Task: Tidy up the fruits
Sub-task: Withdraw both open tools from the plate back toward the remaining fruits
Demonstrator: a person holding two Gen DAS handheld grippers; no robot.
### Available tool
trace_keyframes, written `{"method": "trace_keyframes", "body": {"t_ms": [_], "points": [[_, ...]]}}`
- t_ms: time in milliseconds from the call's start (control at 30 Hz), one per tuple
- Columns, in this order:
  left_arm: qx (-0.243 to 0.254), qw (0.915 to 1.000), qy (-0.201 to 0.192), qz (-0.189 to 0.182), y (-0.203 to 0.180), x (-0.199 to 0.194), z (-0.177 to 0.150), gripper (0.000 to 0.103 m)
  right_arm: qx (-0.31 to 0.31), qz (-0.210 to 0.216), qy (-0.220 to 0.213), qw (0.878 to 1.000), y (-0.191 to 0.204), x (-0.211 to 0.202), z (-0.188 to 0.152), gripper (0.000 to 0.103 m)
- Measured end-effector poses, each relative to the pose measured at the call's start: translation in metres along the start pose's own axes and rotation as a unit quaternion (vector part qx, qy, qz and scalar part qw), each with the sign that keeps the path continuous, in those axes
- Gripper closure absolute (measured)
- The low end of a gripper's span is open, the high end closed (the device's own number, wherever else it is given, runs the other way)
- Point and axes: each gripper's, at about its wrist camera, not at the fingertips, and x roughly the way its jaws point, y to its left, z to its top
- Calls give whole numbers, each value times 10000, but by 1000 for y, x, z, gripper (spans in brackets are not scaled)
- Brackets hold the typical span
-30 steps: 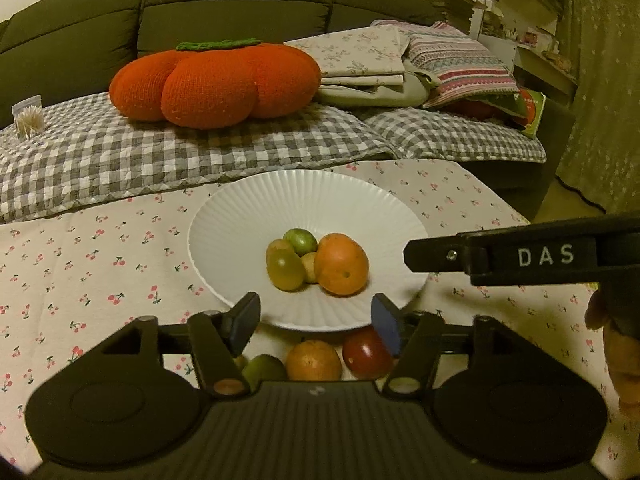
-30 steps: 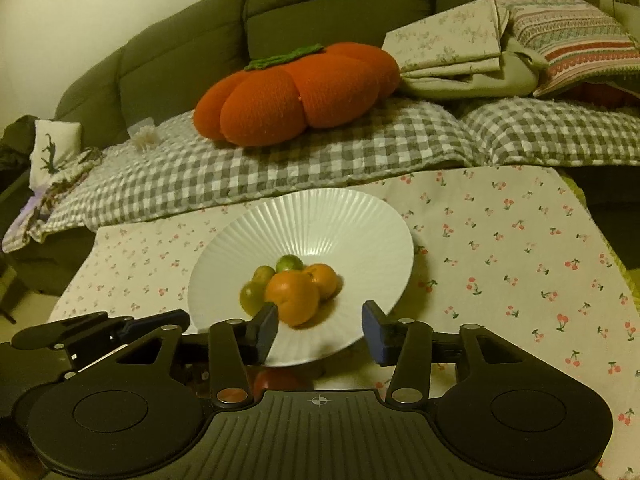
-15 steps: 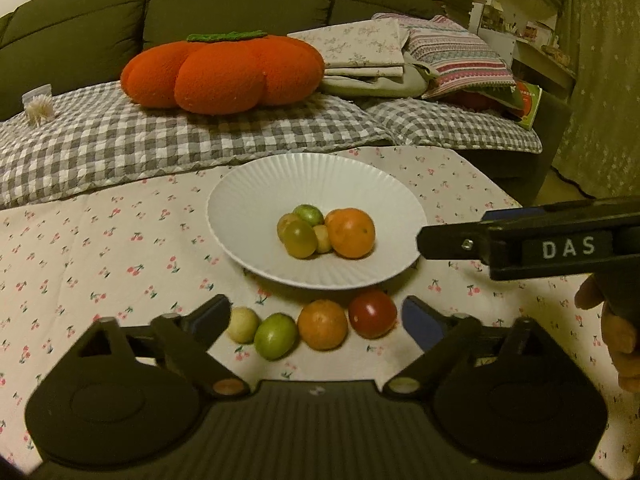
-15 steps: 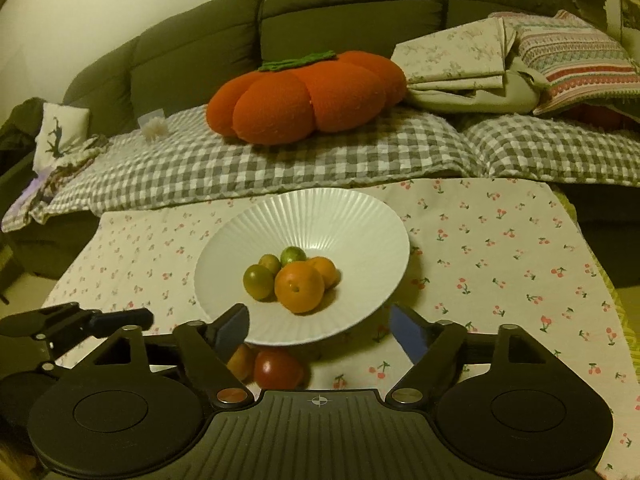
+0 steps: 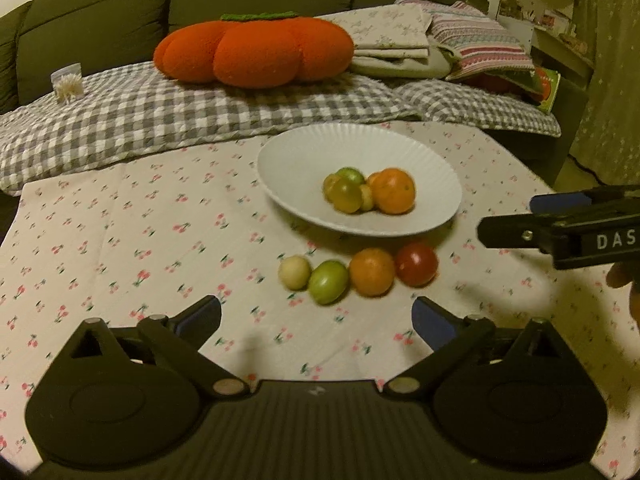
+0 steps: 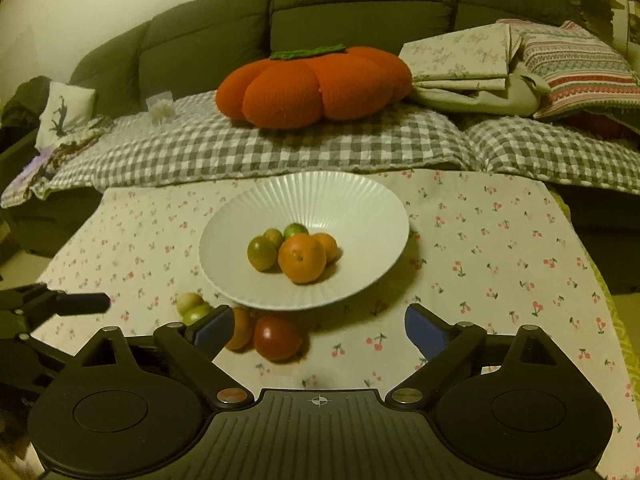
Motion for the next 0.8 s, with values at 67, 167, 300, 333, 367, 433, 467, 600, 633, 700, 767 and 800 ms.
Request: {"method": "trace_keyframes", "body": {"t_ms": [67, 167, 300, 333, 367, 433, 467, 600, 633, 700, 767, 800], "points": [[1, 10000, 33, 50, 4, 1, -3, 2, -47, -11, 48, 10000, 0, 1, -4, 8], [0, 9999, 71, 116, 8, 2, -7, 2, -103, -37, 118, 9999, 0, 2, -11, 8], [17, 9997, 87, 243, 15, 5, -12, 2, -151, -64, 244, 9996, 0, 5, -21, 8], [32, 9996, 88, 277, 17, 6, -14, 2, -170, -72, 269, 9995, 1, 6, -22, 8], [54, 9995, 85, 307, 18, 8, -15, 2, -195, -85, 299, 9993, 1, 7, -25, 8], [113, 9990, 89, 418, 21, 11, -17, 2, -249, -103, 351, 9990, 2, 9, -28, 8], [124, 9988, 108, 468, 23, 13, -18, 2, -275, -113, 378, 9988, 3, 10, -30, 8], [122, 9982, 156, 562, 30, 21, -20, 2, -374, -147, 469, 9981, 5, 16, -36, 8], [142, 9980, 168, 589, 31, 23, -21, 2, -392, -152, 484, 9979, 6, 18, -37, 8], [212, 9977, 196, 619, 32, 27, -22, 3, -416, -171, 517, 9976, 6, 21, -39, 8], [335, 9975, 199, 590, 31, 31, -23, 3, -425, -191, 548, 9974, 6, 24, -40, 8], [410, 9976, 171, 532, 31, 33, -23, 3, -424, -197, 570, 9973, 6, 26, -40, 8]]}}
